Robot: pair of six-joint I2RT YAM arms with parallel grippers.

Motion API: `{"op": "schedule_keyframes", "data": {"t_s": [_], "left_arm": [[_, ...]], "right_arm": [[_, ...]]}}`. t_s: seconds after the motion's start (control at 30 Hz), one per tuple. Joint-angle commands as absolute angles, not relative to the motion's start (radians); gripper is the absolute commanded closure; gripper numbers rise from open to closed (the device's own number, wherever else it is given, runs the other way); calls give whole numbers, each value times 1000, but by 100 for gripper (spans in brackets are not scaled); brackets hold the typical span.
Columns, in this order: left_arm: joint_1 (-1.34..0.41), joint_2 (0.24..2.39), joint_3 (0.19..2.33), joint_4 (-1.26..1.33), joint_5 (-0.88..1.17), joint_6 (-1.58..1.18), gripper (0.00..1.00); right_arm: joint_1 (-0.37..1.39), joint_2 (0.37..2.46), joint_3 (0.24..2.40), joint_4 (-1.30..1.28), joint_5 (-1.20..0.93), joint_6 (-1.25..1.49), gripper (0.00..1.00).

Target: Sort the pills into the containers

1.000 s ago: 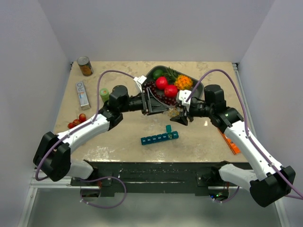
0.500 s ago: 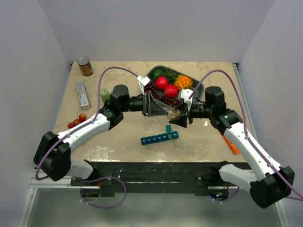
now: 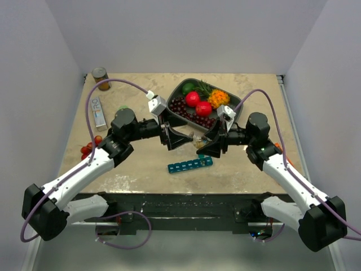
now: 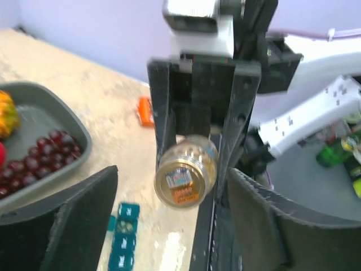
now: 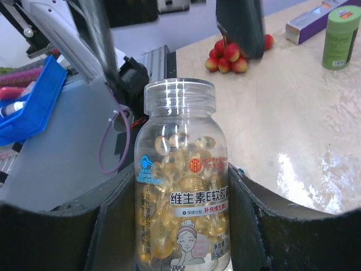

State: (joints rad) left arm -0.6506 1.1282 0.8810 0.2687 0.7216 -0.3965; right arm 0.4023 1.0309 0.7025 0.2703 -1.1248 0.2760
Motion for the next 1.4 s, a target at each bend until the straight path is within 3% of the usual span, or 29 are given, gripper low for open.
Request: {"op": "schedule_keyframes", "data": {"t_s": [0.0, 0.2, 0.4, 0.6, 0.9, 1.37], "left_arm": [[-640, 1063, 865, 405, 538, -423, 1], [-626, 988, 865, 376, 385, -654, 1], [-508, 1003, 919, 276, 471, -923, 1], [-523, 1126, 966, 130, 569, -1080, 1], [-620, 1229, 1080, 48, 518, -1049, 1], [-678, 1301, 1081, 51, 518, -1046, 14]], "right_arm": [[396, 1011, 732, 244, -1167, 264, 100], [394, 999, 772, 71, -1143, 56, 100], [391, 1008, 889, -201, -1036, -257, 100], [391, 1035, 1025, -383, -879, -495, 100], [396, 1063, 1055, -396, -833, -545, 100], [402, 1078, 1048, -368, -845, -511, 100]]}}
